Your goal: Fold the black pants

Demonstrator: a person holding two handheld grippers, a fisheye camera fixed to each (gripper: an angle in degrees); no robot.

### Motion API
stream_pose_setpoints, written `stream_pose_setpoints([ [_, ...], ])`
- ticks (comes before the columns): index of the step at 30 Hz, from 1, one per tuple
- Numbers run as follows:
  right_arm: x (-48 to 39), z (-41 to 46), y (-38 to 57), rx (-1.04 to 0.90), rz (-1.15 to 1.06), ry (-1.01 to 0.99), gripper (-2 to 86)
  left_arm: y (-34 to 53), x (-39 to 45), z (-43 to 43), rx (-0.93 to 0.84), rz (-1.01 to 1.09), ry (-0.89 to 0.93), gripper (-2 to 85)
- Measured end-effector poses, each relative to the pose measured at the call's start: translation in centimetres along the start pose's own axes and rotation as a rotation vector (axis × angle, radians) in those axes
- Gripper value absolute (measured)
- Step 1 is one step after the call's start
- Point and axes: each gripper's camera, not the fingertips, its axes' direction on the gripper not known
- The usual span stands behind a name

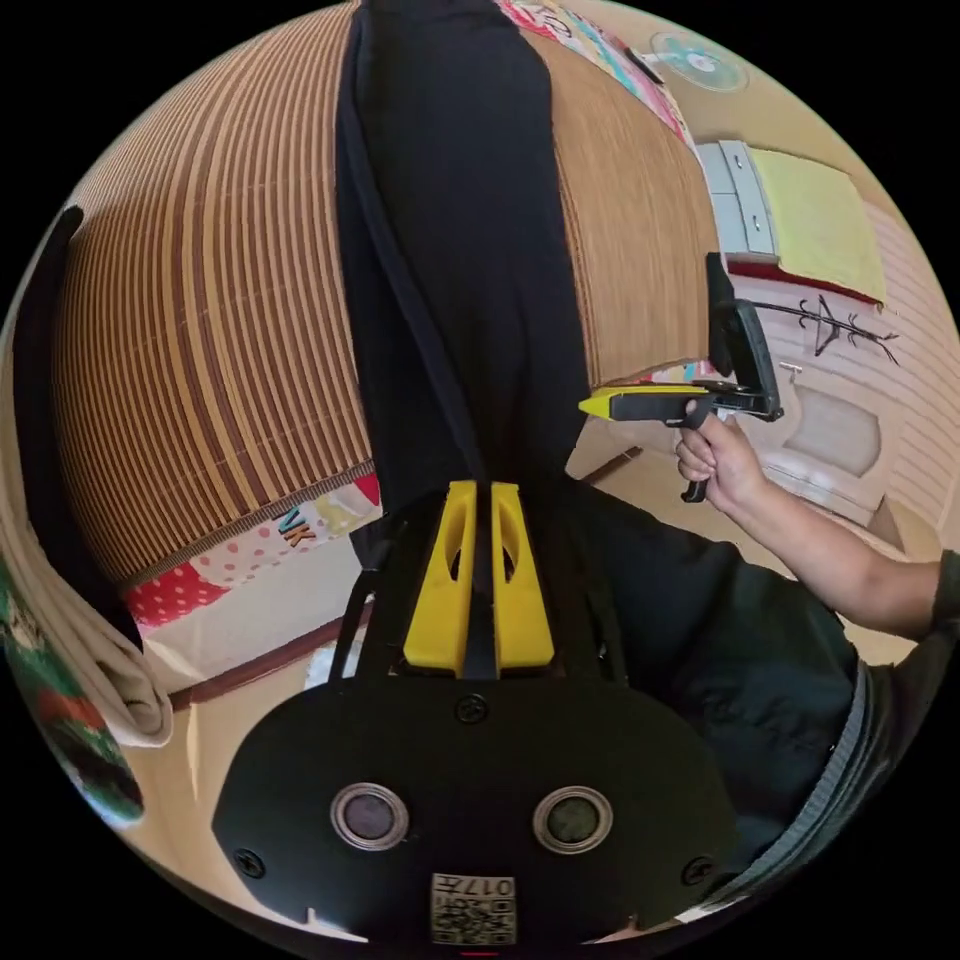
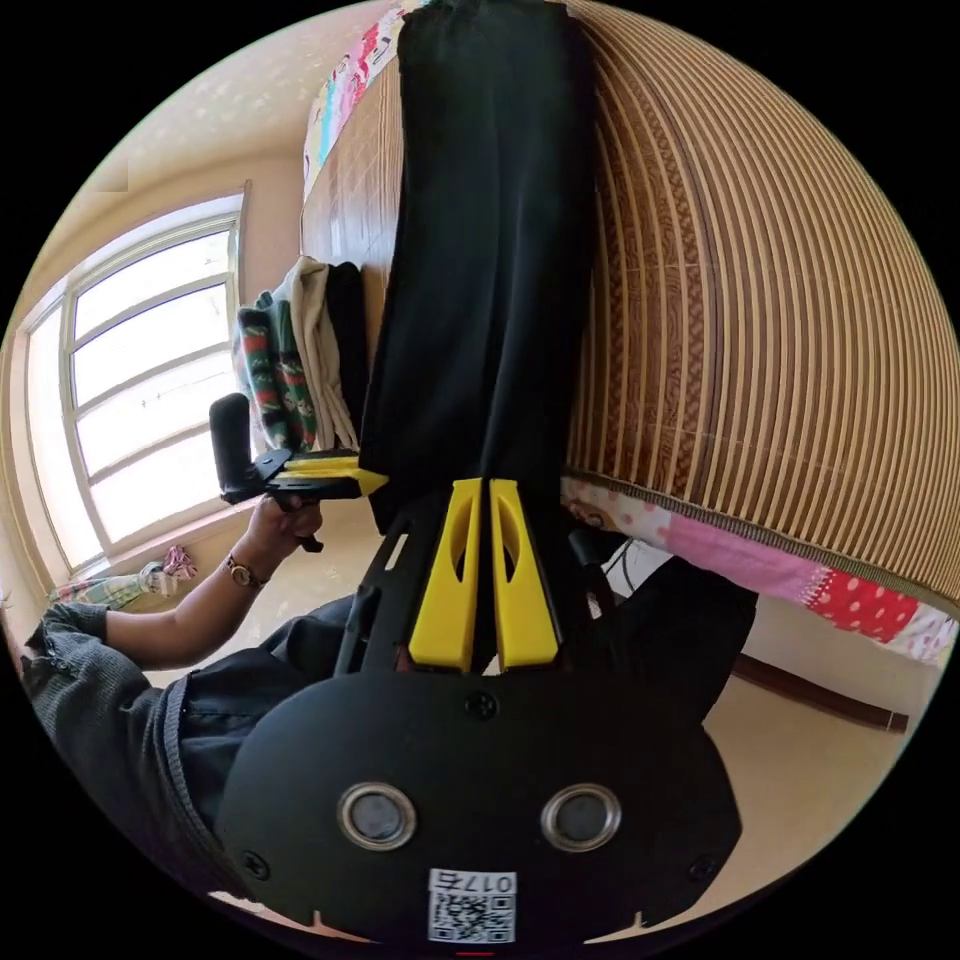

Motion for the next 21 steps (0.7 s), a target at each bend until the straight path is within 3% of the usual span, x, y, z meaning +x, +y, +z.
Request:
stream_pose_setpoints([
  [4, -1.8, -1.7, 1.1, 0.056, -0.015, 0.017, 2.5, 3.1, -1.3, -4.9, 0.18, 0.013, 0.192, 0.8],
  [8, 0.2, 0.1, 0.3, 0.041, 0.069, 0.088, 3.5, 3.8, -4.2, -3.1, 0.132, -0.131, 0.177, 1.5],
  [9, 0.8, 0.2, -0.2, 0.029, 0.104, 0.117, 4.2, 3.3, -5.1, -1.3, 0.051, -0.217, 0.159, 1.8],
  [10, 1.0, 0.1, -0.4, 0.024, 0.119, 0.129, 4.6, 3.0, -5.7, -0.2, -0.019, -0.3, 0.096, 3.0],
  [12, 0.5, -1.0, -1.0, 0.057, 0.094, 0.13, 8.1, 2.9, -5.5, -0.7, 0.02, -0.347, 0.004, 4.4],
  [16, 0.6, -1.7, -2.7, 0.056, 0.112, 0.157, 9.9, 0.8, -3.6, -2.5, 0.184, -0.261, 0.025, 6.2],
  [21, 0.1, -0.7, -5.2, -0.039, 0.082, 0.18, 5.4, -4.6, -2.1, 0.3, 0.081, -0.18, -0.022, 8.1],
])
